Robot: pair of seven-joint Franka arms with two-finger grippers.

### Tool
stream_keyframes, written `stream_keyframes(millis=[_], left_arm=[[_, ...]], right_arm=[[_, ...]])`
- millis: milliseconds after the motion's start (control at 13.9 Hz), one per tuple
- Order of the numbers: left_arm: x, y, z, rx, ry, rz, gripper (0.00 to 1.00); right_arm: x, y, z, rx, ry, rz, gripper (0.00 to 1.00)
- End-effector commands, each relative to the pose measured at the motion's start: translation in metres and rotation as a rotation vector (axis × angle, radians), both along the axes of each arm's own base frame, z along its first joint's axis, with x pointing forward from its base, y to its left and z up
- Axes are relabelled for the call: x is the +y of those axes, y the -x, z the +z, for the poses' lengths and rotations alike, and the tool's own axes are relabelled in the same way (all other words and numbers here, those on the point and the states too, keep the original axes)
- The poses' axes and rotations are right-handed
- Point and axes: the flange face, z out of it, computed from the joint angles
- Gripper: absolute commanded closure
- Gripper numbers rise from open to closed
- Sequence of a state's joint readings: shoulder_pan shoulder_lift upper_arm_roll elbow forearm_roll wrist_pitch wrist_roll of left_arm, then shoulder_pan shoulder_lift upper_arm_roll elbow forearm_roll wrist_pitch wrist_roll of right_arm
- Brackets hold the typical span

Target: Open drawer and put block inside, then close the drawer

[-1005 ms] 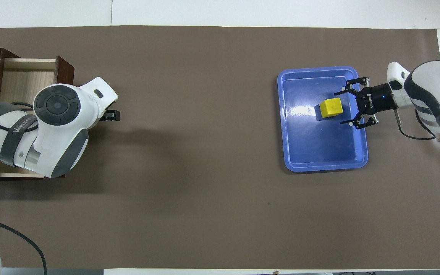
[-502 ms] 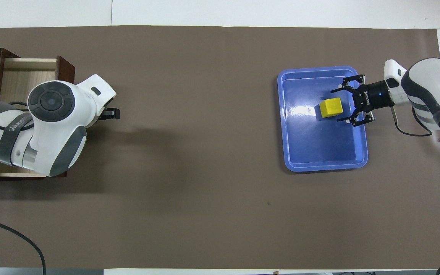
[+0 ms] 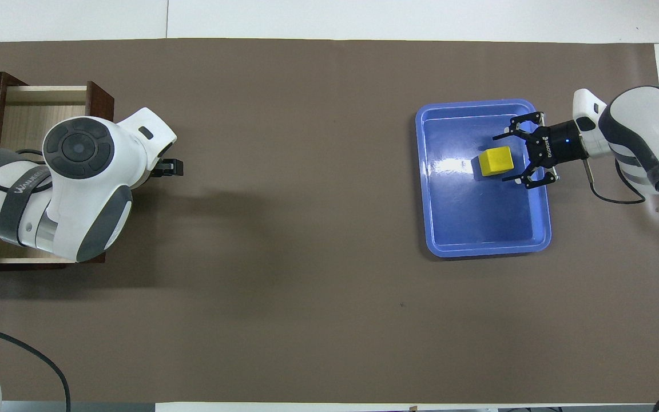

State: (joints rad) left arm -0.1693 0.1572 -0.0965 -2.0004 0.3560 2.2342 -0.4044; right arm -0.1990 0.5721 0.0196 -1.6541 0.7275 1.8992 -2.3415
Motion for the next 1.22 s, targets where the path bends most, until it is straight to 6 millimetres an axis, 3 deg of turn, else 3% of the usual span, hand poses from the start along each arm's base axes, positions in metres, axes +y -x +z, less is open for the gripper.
stream_keyframes(millis=[0, 287, 502, 861, 1148], left_arm=[[-0.019, -0.002, 0.004, 0.008, 0.015, 0.006, 0.0], [-0.017, -0.012, 0.011, 0.041, -0.002, 0.03, 0.0], [-0.012, -0.018, 0.034, 0.058, -0.012, 0.06, 0.0], [-0.006, -0.025, 0.1, 0.12, 0.11, 0.219, 0.0], [0.007, -0.016, 0.133, 0.103, 0.244, 0.546, 0.0]], right_arm=[[0.001, -0.004, -0.001, -0.008, -0.025, -0.011, 1.0], [0.002, -0.005, 0.001, 0.004, -0.023, -0.026, 1.0], [0.003, -0.005, 0.016, 0.033, -0.013, -0.054, 1.0], [0.039, 0.002, 0.086, 0.145, 0.001, -0.104, 1.0], [0.109, 0.018, 0.166, 0.196, 0.061, -0.144, 1.0]])
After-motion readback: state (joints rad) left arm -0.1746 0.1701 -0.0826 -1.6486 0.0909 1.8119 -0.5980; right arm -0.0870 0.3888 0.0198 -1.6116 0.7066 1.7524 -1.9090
